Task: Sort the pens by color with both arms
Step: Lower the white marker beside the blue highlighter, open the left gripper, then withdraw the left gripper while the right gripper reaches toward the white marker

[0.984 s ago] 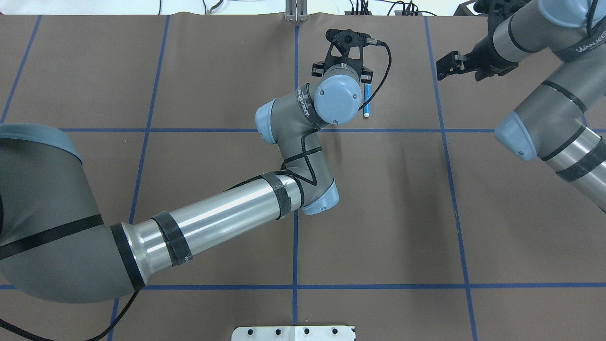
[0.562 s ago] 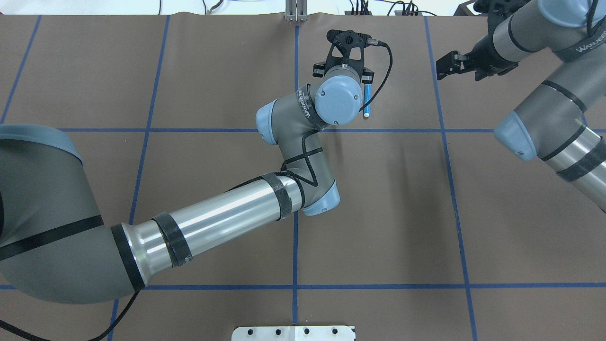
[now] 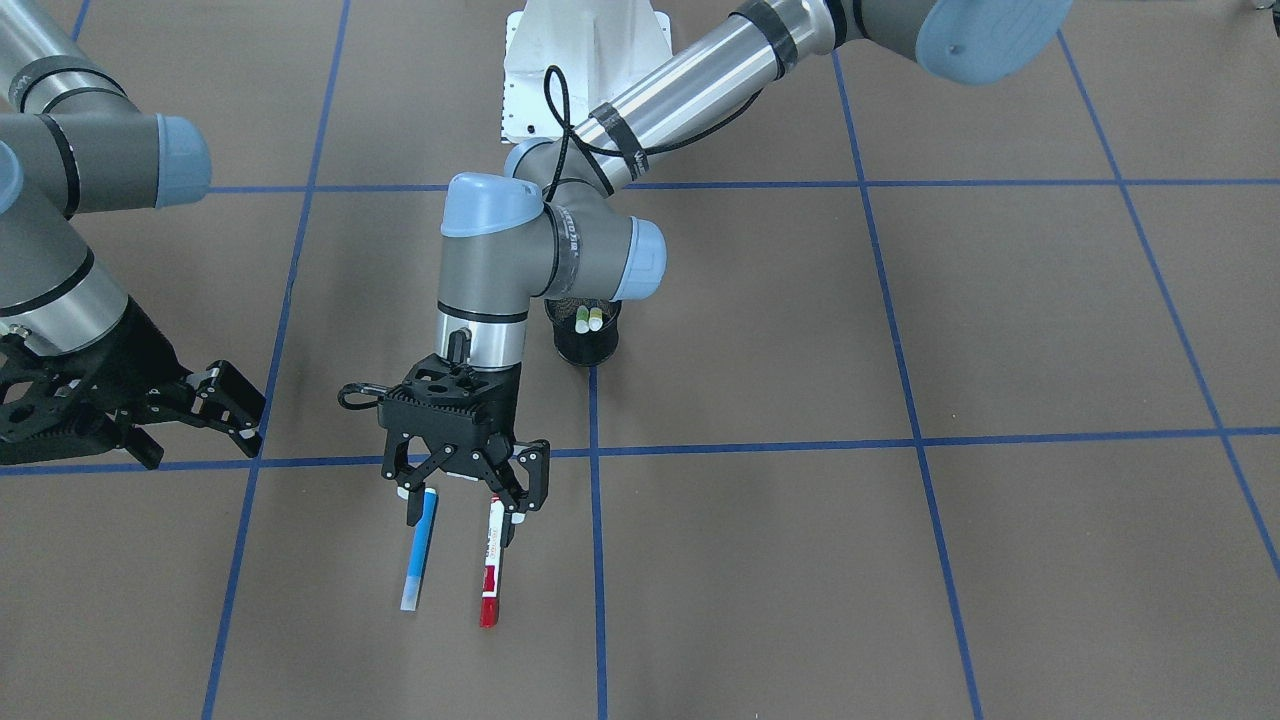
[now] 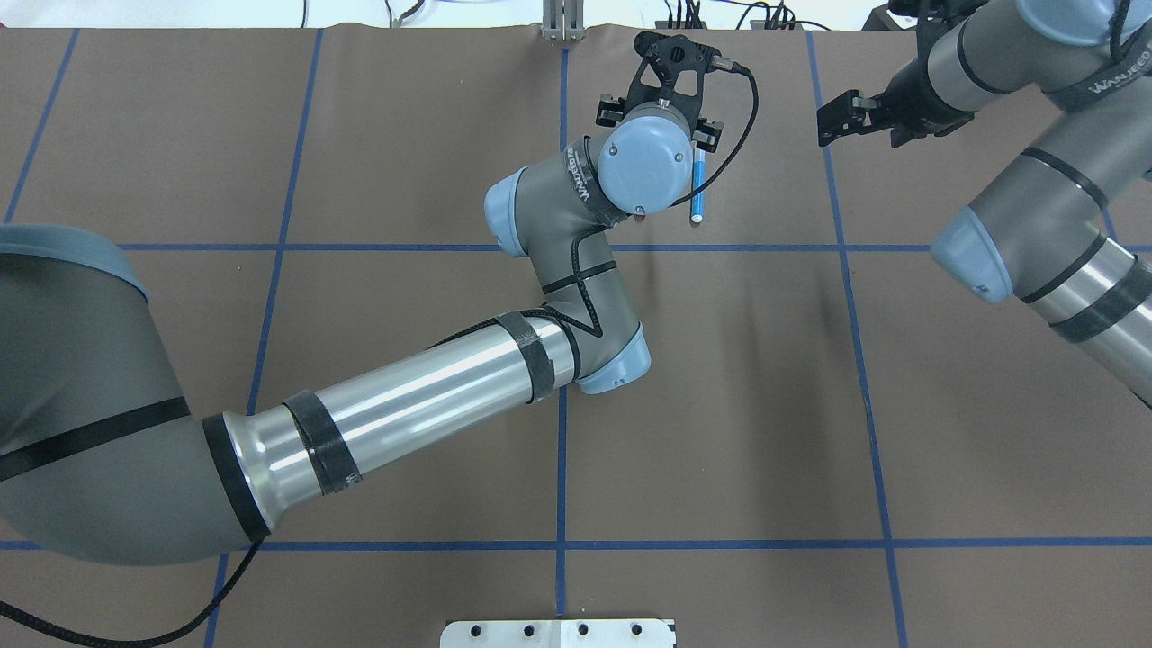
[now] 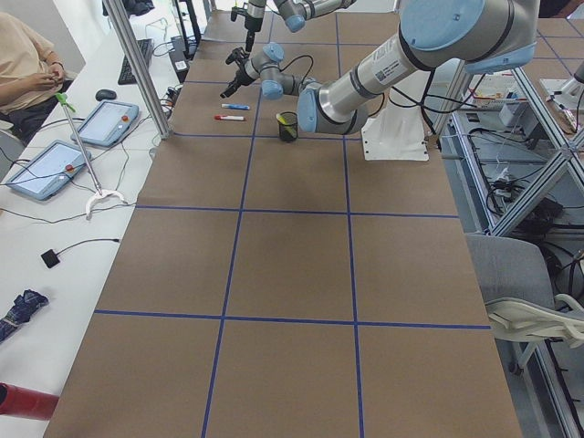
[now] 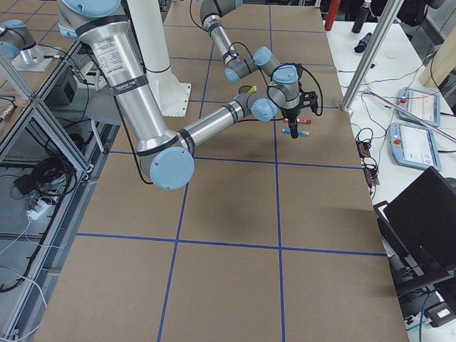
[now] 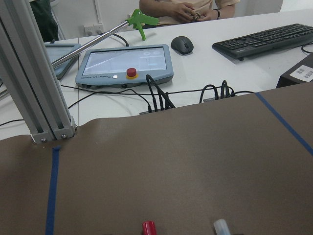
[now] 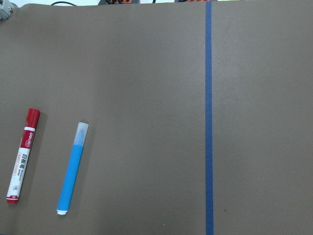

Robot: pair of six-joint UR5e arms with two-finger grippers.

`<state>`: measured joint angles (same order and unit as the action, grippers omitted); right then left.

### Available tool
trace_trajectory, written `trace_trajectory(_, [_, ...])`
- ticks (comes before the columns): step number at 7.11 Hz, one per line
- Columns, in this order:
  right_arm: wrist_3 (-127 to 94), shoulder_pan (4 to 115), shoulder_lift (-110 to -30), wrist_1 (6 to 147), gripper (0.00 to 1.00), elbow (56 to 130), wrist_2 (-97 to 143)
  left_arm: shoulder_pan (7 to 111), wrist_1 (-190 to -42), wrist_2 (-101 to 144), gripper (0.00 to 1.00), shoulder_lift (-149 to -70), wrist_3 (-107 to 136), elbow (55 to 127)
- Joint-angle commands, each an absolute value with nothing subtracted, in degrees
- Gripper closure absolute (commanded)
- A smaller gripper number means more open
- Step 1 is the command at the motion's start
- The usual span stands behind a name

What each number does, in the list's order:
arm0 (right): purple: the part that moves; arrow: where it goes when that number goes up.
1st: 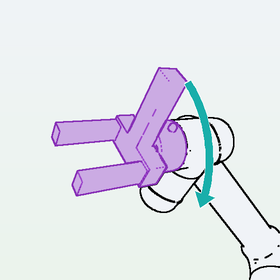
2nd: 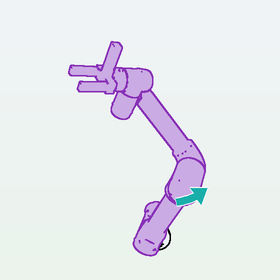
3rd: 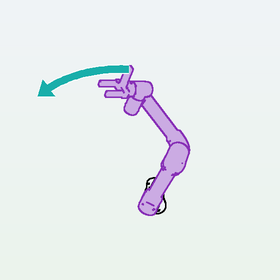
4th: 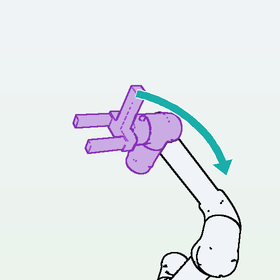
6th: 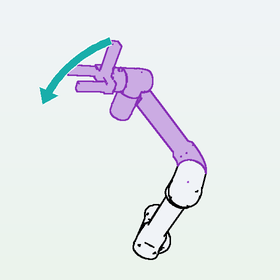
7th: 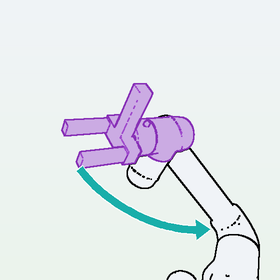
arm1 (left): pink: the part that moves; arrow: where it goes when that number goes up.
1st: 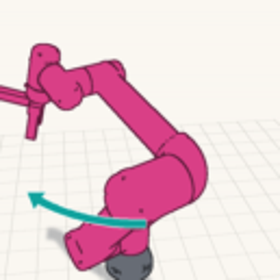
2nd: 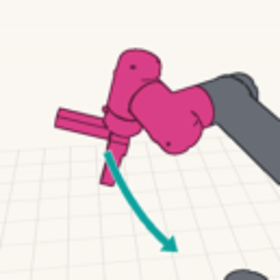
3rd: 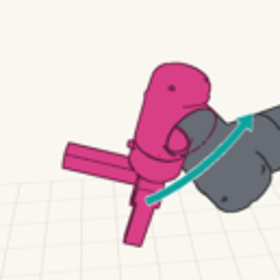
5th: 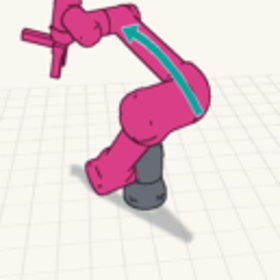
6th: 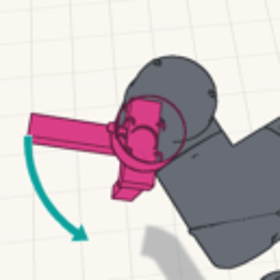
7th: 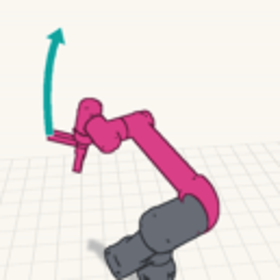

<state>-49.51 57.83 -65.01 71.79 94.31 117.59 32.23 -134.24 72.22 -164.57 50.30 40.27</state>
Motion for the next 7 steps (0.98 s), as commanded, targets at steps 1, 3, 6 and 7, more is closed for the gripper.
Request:
trace_trajectory(1, [-49.6, 57.0, -64.5, 71.4, 0.0, 96.0, 117.5, 34.4, -123.6, 76.2, 0.01, -162.4, 46.4, 50.0])
trace_trajectory(3, [-49.6, 56.2, -62.9, 71.5, 0.0, 95.8, 117.4, 37.3, -113.5, 84.7, 0.01, -154.3, 45.1, 64.4])
trace_trajectory(6, [-60.4, 52.5, -60.0, 71.5, 0.0, 96.0, 116.8, 44.4, -98.9, 95.7, 0.01, -144.7, 35.5, 82.7])
trace_trajectory(7, [-70.5, 50.4, -58.2, 71.5, 0.0, 96.0, 113.9, 48.7, -96.4, 101.8, 0.0, -141.3, 30.2, 86.4])
